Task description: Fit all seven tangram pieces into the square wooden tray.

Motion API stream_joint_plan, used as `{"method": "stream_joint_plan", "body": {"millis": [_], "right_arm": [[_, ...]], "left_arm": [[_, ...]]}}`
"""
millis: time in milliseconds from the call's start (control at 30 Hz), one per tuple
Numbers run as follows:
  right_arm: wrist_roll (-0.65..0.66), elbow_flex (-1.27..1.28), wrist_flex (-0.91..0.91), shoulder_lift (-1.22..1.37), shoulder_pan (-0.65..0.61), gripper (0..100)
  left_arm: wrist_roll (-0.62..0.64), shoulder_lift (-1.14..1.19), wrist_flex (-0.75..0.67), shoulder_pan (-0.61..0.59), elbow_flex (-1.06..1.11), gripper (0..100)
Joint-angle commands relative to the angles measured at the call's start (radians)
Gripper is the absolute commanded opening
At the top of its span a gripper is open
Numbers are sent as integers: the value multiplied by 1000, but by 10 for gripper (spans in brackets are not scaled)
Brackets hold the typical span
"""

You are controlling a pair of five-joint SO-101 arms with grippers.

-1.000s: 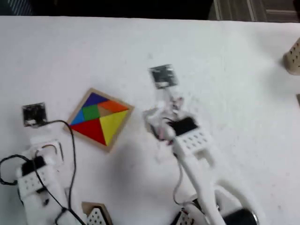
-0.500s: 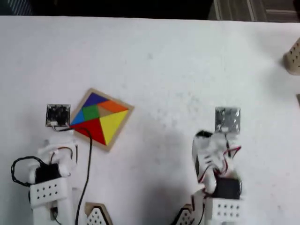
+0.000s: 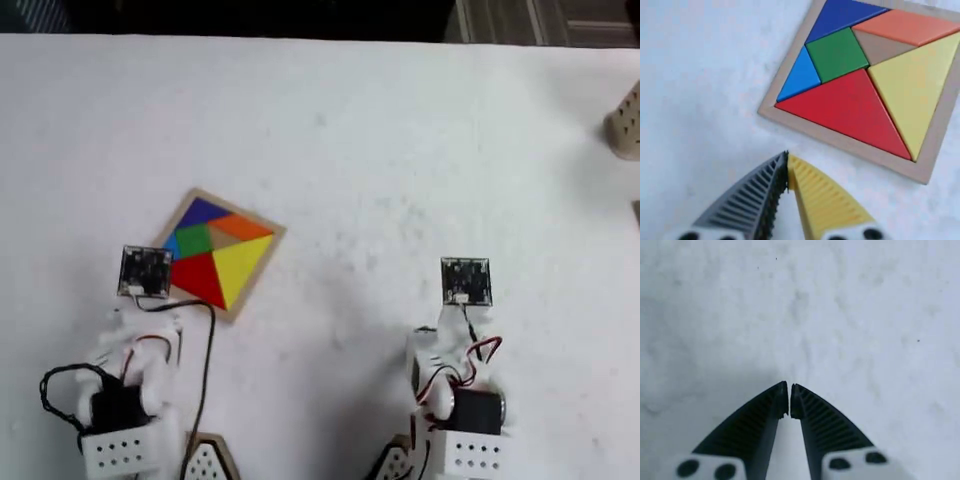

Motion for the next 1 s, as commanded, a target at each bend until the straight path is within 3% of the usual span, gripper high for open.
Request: {"method": "stream_joint_plan", "body": {"millis": [0, 100, 233, 967], "right_arm": [[12, 51, -7, -27, 67, 18], [12, 72, -24, -22, 142, 18], [12, 74, -24, -24, 196, 18], [14, 74, -24, -24, 197, 18]], "left_arm": [[-5, -15, 20, -5, -5, 20], [-5, -12, 38, -31, -5, 20], [0, -12, 164, -30, -5, 20], [2, -12, 160, -30, -5, 20]]}}
